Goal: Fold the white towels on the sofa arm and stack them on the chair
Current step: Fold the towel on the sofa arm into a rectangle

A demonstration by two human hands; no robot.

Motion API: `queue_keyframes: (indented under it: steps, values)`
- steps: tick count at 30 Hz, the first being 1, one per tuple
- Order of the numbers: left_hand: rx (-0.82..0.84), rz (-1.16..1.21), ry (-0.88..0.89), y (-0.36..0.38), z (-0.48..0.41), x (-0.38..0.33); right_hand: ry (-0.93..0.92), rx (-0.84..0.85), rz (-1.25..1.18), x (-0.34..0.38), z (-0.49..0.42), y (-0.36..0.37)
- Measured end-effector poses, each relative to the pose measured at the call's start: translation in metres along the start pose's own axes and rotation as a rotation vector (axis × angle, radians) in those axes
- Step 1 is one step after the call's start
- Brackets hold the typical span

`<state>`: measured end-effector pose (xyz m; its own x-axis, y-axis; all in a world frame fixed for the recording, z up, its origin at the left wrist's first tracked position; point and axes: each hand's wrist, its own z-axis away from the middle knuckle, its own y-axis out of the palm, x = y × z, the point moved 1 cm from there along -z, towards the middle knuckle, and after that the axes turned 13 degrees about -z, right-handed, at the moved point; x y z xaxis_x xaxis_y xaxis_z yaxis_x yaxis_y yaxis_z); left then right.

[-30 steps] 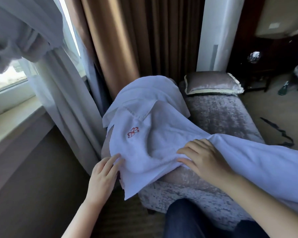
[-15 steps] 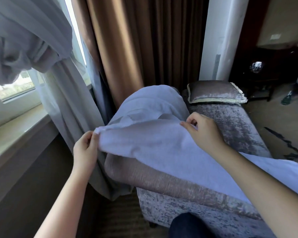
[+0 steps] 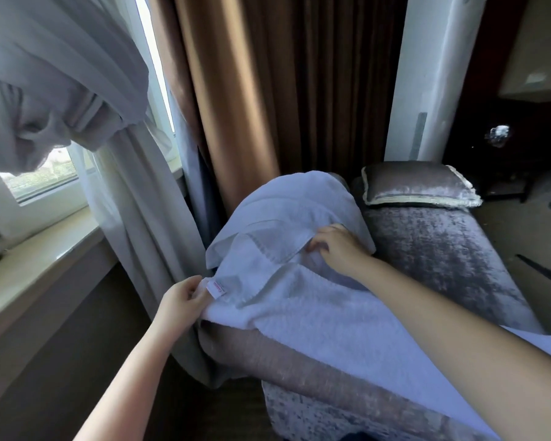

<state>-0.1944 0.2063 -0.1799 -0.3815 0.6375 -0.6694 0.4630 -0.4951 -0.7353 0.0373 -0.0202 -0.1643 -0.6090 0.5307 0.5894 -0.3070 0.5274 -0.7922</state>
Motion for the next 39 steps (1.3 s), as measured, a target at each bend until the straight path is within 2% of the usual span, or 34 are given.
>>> queue_keyframes:
  steps: [4, 6, 10, 13, 14, 17, 19, 21, 24, 26, 28, 30, 34, 36, 39]
  values:
    - [0.051, -0.037, 0.015, -0.009, -0.011, -0.008, -0.197, -0.225, 0.027, 0.008, -0.018, -0.013]
    - [0.054, -0.008, -0.006, -0.016, -0.016, -0.007, -0.229, -0.300, 0.015, 0.019, -0.030, -0.027]
    - [0.049, 0.035, -0.102, -0.020, -0.027, -0.005, -0.092, -0.209, 0.006, 0.030, -0.063, -0.030]
    - [0.068, -0.188, -0.124, -0.010, -0.031, -0.006, -0.129, -0.079, 0.023, 0.029, -0.058, -0.015]
    - [0.040, -0.207, -0.101, -0.009, -0.030, -0.007, -0.143, -0.076, 0.025, 0.026, -0.049, -0.012]
    - [-0.037, -0.034, 0.031, -0.012, -0.021, -0.016, -0.139, -0.180, -0.060, 0.020, -0.013, -0.011]
    - [0.007, 0.017, 0.100, -0.012, -0.020, -0.021, -0.153, -0.211, -0.060, 0.017, 0.022, -0.010]
    - [0.055, 0.003, 0.078, -0.006, -0.020, -0.025, -0.136, -0.219, -0.061, 0.014, 0.059, -0.007]
    - [0.065, 0.076, -0.052, 0.001, -0.031, -0.031, -0.031, -0.107, -0.021, 0.011, 0.097, 0.000]
    - [0.015, 0.119, -0.081, 0.002, -0.040, -0.035, 0.041, -0.074, 0.005, 0.008, 0.103, 0.003]
    - [-0.081, -0.021, -0.026, 0.003, -0.048, -0.036, 0.057, -0.122, 0.069, 0.006, 0.103, 0.004]
    - [-0.137, -0.114, -0.009, 0.006, -0.048, -0.033, 0.015, -0.215, 0.131, 0.010, 0.108, 0.007]
    - [-0.138, -0.112, -0.078, 0.013, -0.024, -0.015, -0.282, -0.396, 0.160, 0.028, 0.145, 0.026]
    - [-0.149, -0.056, -0.145, 0.015, -0.006, -0.001, -0.371, -0.383, 0.164, 0.032, 0.164, 0.041]
    - [-0.105, 0.052, -0.215, 0.017, 0.012, 0.016, -0.404, -0.349, 0.180, 0.030, 0.178, 0.057]
